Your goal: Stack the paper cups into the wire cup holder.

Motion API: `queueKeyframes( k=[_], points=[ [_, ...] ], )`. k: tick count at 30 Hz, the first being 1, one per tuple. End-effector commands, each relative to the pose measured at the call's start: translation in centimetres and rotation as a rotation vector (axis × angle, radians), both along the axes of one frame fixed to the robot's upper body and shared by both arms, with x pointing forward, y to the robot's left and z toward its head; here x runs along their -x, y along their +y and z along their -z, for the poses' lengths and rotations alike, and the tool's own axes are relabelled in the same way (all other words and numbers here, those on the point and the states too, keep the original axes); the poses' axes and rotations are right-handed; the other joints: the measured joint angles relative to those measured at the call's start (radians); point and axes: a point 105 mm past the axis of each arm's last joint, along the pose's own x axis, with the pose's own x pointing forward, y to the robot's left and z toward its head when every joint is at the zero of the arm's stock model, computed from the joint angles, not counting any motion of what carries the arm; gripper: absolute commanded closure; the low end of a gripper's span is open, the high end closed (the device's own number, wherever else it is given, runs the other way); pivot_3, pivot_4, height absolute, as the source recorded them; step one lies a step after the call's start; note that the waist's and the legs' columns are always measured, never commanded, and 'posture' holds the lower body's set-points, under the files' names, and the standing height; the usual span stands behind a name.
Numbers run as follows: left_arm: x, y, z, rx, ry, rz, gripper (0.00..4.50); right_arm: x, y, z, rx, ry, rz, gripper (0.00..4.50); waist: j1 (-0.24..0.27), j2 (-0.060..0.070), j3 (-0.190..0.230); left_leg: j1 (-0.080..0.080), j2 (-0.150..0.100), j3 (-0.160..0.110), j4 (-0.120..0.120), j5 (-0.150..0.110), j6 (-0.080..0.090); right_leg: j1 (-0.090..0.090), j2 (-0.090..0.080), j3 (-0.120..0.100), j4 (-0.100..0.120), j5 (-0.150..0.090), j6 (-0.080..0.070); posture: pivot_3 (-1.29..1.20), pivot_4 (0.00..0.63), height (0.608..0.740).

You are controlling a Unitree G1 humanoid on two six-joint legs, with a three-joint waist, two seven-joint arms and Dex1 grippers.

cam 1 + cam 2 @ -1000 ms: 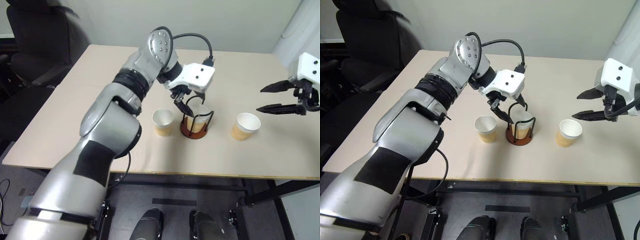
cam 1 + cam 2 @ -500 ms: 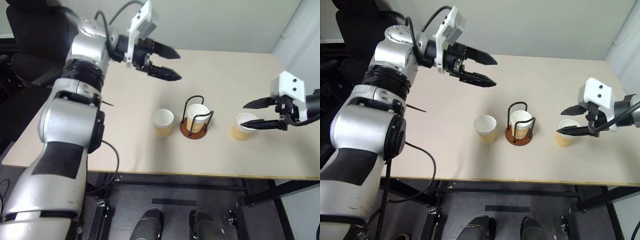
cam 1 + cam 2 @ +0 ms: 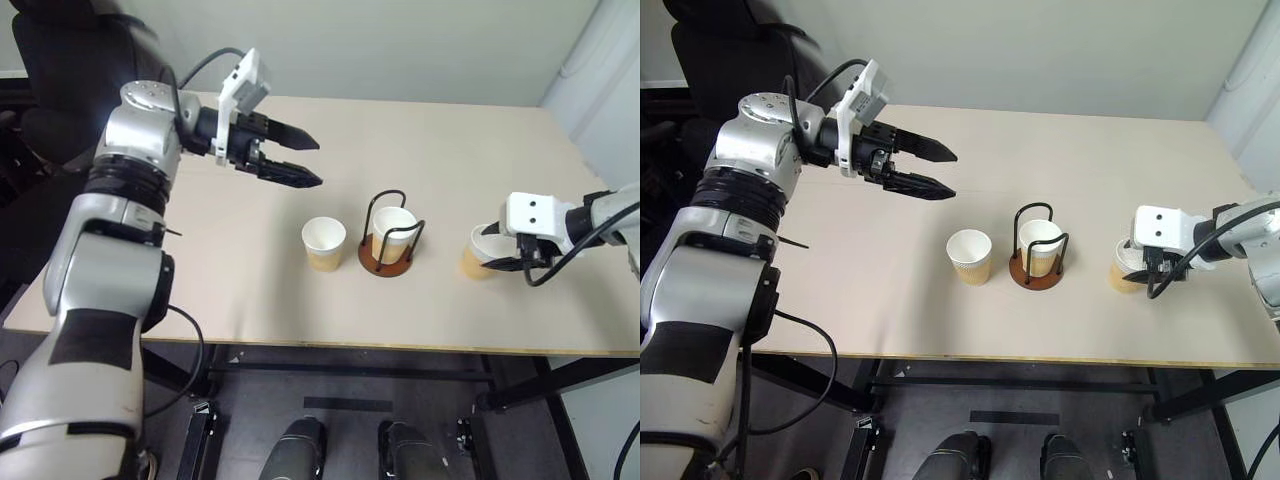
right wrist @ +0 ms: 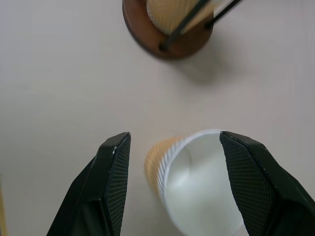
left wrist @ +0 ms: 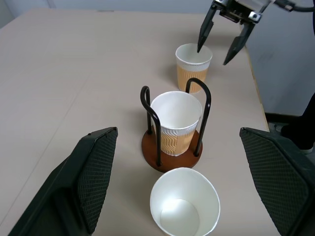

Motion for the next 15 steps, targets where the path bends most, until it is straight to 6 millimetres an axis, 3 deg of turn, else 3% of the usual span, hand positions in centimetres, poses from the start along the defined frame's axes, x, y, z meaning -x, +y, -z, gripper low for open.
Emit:
queueKeyframes(
  k=[1,12,15],
  points=[
    [0.7,0.1,-1.0,0.009,-0.029,0.040,0.25,-0.1,0.1,-0.2,0.038,-0.018,-0.042,1.61,-0.003,0.000,0.000,0.000,0.000,-0.001,0.000,0.000,0.000,0.000,0.000,0.001,0.000,-0.001,-0.001,0.00,0.150,0.740],
    [0.3,1.4,-0.1,-0.036,-0.095,0.018,0.25,-1.1,0.4,2.0,0.124,0.010,-0.094,1.61,-0.010,0.000,0.000,0.001,0.000,-0.001,-0.001,0.001,-0.001,0.001,0.000,0.001,0.000,-0.002,-0.007,0.00,0.150,0.740],
    [0.1,1.9,0.0,-0.034,-0.143,0.010,0.21,-1.6,0.4,2.4,0.154,0.014,-0.101,2.19,-0.013,0.001,0.000,0.001,0.000,-0.001,-0.001,0.001,0.000,0.001,0.000,0.001,0.000,-0.002,-0.007,0.00,0.150,0.740]
  ],
)
